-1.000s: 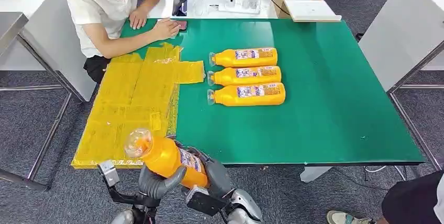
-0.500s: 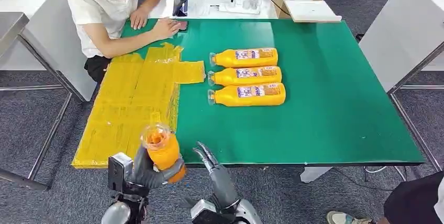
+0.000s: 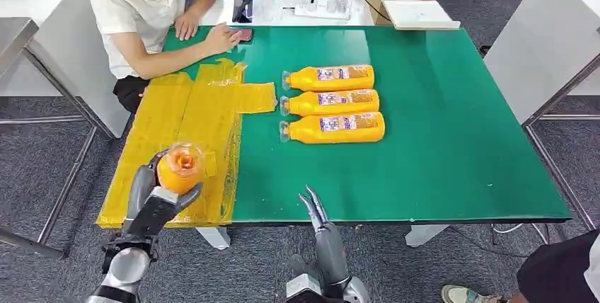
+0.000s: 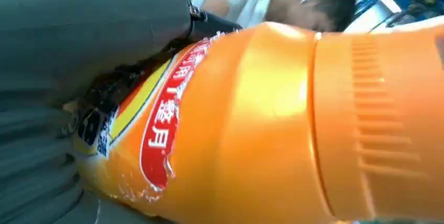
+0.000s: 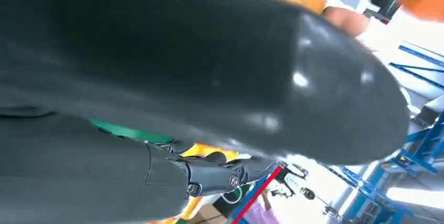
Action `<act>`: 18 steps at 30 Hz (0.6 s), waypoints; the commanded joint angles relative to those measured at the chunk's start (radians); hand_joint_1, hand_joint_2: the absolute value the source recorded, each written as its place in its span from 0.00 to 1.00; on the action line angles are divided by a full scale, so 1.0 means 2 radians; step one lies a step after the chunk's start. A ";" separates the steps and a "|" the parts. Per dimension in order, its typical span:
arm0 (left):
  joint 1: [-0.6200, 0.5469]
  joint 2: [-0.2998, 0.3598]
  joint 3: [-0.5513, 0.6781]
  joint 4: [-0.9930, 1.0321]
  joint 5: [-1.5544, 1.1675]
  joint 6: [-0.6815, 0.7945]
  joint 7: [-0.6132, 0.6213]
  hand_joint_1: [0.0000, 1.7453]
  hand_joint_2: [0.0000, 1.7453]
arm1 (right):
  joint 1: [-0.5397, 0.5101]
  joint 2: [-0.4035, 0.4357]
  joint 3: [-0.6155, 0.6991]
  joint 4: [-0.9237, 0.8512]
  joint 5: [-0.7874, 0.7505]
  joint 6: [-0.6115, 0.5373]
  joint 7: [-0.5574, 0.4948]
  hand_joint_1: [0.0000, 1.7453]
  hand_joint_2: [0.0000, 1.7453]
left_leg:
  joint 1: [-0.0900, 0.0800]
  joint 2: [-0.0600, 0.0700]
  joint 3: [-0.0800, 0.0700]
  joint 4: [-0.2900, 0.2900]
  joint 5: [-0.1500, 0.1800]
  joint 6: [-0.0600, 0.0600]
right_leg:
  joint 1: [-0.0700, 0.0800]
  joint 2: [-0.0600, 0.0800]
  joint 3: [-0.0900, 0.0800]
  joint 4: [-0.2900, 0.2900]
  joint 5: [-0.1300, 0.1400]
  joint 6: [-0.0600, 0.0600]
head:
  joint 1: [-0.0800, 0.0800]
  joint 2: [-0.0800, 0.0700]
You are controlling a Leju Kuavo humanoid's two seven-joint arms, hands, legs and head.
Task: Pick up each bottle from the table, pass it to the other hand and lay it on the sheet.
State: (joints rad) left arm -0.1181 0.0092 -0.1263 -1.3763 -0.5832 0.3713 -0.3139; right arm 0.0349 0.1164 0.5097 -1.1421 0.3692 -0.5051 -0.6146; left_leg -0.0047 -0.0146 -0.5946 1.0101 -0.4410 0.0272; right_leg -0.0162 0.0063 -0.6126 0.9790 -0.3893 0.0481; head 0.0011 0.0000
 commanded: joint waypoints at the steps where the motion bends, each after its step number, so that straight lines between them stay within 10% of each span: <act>1: -0.108 0.021 -0.065 0.150 -0.115 0.043 0.036 1.00 1.00 | -0.013 0.008 -0.006 0.011 -0.006 0.010 -0.002 0.00 0.00 | 0.000 -0.002 0.001 -0.001 0.000 -0.001 | 0.001 -0.002 0.002 -0.001 -0.001 -0.001 | 0.000 0.000; 9: -0.104 0.022 -0.065 0.149 -0.115 0.046 0.034 1.00 1.00 | -0.013 0.007 -0.007 0.011 -0.007 0.010 -0.003 0.00 0.00 | 0.000 0.000 0.001 0.000 0.000 -0.001 | 0.000 0.000 0.001 0.000 0.000 -0.001 | 0.000 0.000; 18: -0.267 -0.005 -0.103 0.483 -0.252 -0.015 0.138 1.00 1.00 | -0.045 0.028 -0.001 0.064 -0.014 0.050 -0.008 0.00 0.00 | 0.000 -0.001 0.000 -0.001 0.000 -0.001 | 0.000 -0.002 0.001 -0.001 0.000 -0.001 | 0.000 0.000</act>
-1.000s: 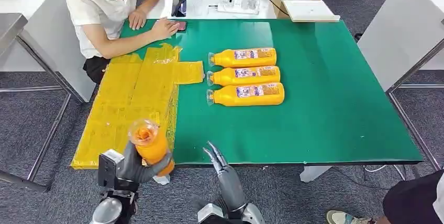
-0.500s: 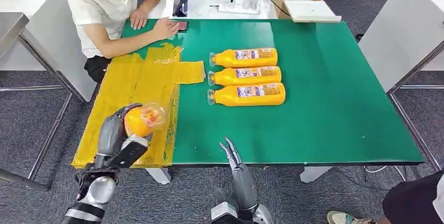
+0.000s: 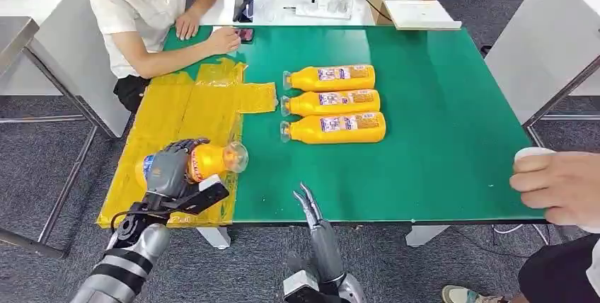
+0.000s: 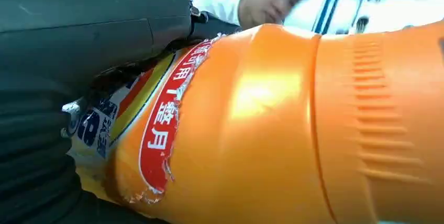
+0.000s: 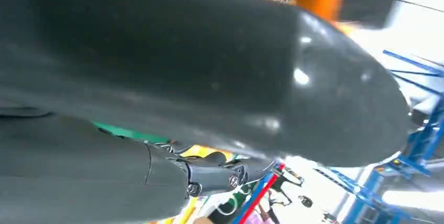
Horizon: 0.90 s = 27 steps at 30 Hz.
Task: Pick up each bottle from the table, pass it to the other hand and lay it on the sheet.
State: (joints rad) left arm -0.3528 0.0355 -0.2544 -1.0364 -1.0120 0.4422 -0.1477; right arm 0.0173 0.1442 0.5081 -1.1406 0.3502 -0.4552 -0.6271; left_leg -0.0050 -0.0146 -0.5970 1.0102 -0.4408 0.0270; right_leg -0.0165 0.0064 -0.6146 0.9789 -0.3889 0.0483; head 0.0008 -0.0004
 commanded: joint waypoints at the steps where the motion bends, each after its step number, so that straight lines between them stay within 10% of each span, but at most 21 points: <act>1: -0.156 -0.018 -0.034 0.329 -0.035 -0.058 0.065 1.00 1.00 | -0.038 0.016 0.001 0.070 -0.005 0.028 -0.003 0.00 0.00 | 0.001 -0.001 0.002 0.000 0.000 -0.001 | 0.001 -0.002 0.003 -0.001 -0.001 -0.001 | 0.000 0.000; 15: -0.168 -0.008 -0.010 0.382 -0.047 -0.092 0.133 1.00 1.00 | -0.049 0.022 0.005 0.107 -0.016 0.026 -0.012 0.00 0.00 | 0.000 0.005 0.006 -0.001 0.000 -0.002 | 0.000 0.004 0.004 0.001 0.000 -0.001 | 0.000 0.000; 16: -0.166 -0.013 0.004 0.380 -0.035 -0.095 0.120 0.09 1.00 | -0.049 0.022 0.005 0.109 -0.018 0.026 -0.014 0.00 0.00 | 0.001 0.005 0.006 -0.001 0.000 -0.002 | 0.001 0.004 0.004 0.001 0.000 -0.001 | 0.000 0.000; 27: -0.143 -0.053 0.062 0.305 0.137 -0.247 -0.096 0.00 1.00 | -0.055 0.021 0.019 0.124 -0.025 0.024 -0.024 0.00 0.00 | 0.000 -0.001 0.008 -0.001 0.000 -0.002 | 0.000 0.000 0.007 0.001 -0.001 -0.001 | 0.000 0.000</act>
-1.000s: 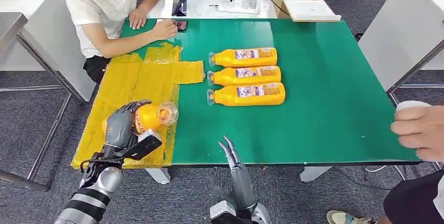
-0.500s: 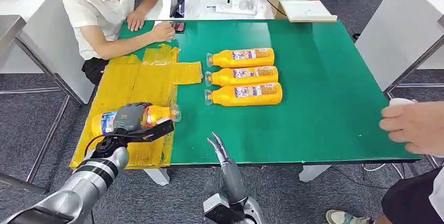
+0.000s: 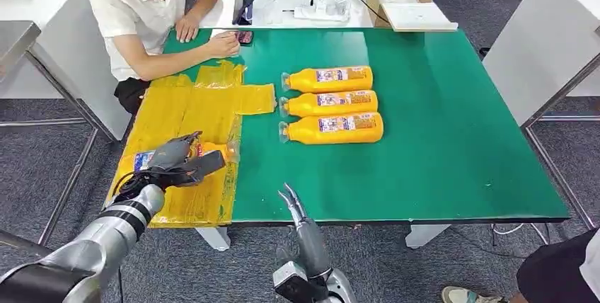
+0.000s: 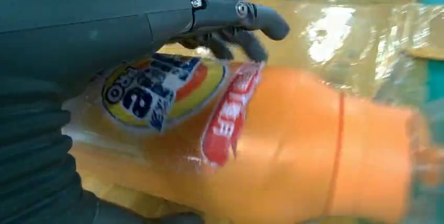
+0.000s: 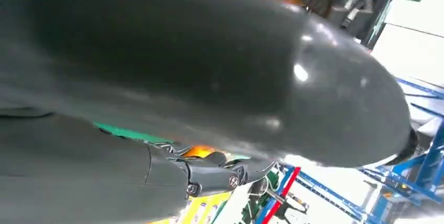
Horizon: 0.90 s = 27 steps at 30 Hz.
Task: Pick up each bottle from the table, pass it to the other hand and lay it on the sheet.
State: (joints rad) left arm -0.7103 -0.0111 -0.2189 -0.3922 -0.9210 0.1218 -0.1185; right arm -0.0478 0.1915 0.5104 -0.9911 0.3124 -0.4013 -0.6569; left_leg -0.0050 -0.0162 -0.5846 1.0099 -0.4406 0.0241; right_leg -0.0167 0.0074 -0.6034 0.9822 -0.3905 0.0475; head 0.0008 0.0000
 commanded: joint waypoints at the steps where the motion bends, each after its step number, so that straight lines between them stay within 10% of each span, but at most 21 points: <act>1: 0.039 -0.029 0.040 -0.027 0.102 -0.095 -0.115 0.00 1.00 | -0.022 -0.003 0.018 0.050 -0.008 -0.004 -0.010 0.00 0.00 | 0.000 -0.001 0.002 -0.001 0.000 0.000 | 0.000 -0.002 0.002 -0.001 0.000 -0.001 | 0.000 0.000; 13: 0.129 -0.012 -0.027 -0.264 0.279 -0.102 -0.190 0.00 1.00 | -0.015 -0.010 0.018 0.044 -0.014 -0.008 -0.017 0.00 0.00 | 0.000 -0.001 0.000 0.000 0.001 0.001 | 0.000 -0.004 0.001 -0.001 0.000 -0.001 | 0.000 0.000; 26: 0.300 -0.051 0.032 -0.589 0.495 -0.029 -0.248 0.00 1.00 | -0.005 -0.041 0.017 0.008 0.044 -0.081 0.011 0.00 0.00 | 0.000 0.001 -0.005 0.000 -0.001 0.000 | 0.001 -0.002 -0.004 0.000 -0.001 -0.001 | 0.000 0.000; 27: 0.313 -0.055 0.035 -0.605 0.505 -0.023 -0.248 0.00 1.00 | -0.007 -0.055 0.009 -0.001 0.072 -0.101 0.021 0.00 1.00 | 0.000 0.000 -0.005 0.000 -0.001 0.000 | 0.000 -0.002 -0.005 0.000 -0.001 -0.001 | 0.000 0.000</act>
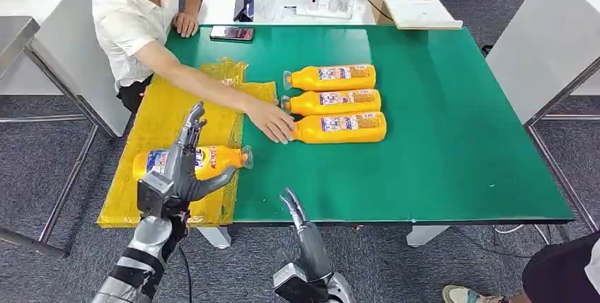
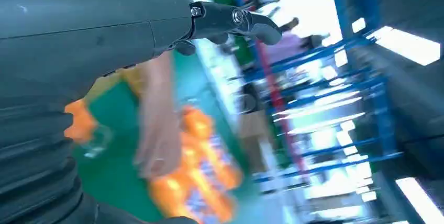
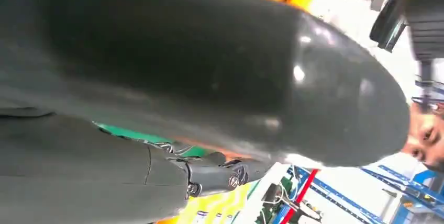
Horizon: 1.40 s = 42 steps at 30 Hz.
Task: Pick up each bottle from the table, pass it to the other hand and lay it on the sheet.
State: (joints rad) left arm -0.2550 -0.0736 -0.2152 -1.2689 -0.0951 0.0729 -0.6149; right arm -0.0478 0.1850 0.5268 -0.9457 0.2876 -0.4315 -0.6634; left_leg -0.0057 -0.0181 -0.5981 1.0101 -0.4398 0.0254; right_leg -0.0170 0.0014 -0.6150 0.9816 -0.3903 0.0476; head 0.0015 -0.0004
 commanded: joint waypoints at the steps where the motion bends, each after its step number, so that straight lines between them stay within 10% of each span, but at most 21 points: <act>1: 0.102 -0.033 0.044 -0.184 0.104 0.016 -0.004 0.00 1.00 | -0.011 -0.068 -0.019 -0.036 0.104 -0.101 0.039 0.00 1.00 | 0.000 0.002 0.001 0.000 -0.001 0.000 | 0.000 0.001 0.000 0.000 0.000 -0.001 | 0.000 0.000; 11: 0.191 -0.042 0.013 -0.223 0.109 0.042 -0.030 0.00 1.00 | -0.060 -0.141 -0.181 -0.014 0.259 -0.103 0.136 0.00 1.00 | -0.001 0.001 0.002 0.000 -0.001 0.000 | -0.001 0.001 0.002 -0.001 0.000 0.000 | -0.001 0.000; 42: 0.153 -0.032 -0.050 -0.193 0.089 0.060 -0.032 0.00 1.00 | -0.250 -0.145 -0.176 0.264 0.320 0.043 0.213 0.00 1.00 | 0.000 0.000 0.001 0.000 0.000 0.000 | 0.000 0.000 0.001 -0.001 0.000 0.000 | -0.001 0.000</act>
State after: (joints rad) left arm 0.0985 -0.1568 -0.2834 -1.7193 0.0637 0.2083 -0.6653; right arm -0.4489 -0.1347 0.1408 -0.6198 0.9003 -0.4056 -0.2575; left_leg -0.0065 -0.0194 -0.5986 1.0109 -0.4395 0.0265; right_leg -0.0174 0.0011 -0.6148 0.9808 -0.3895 0.0485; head 0.0004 -0.0004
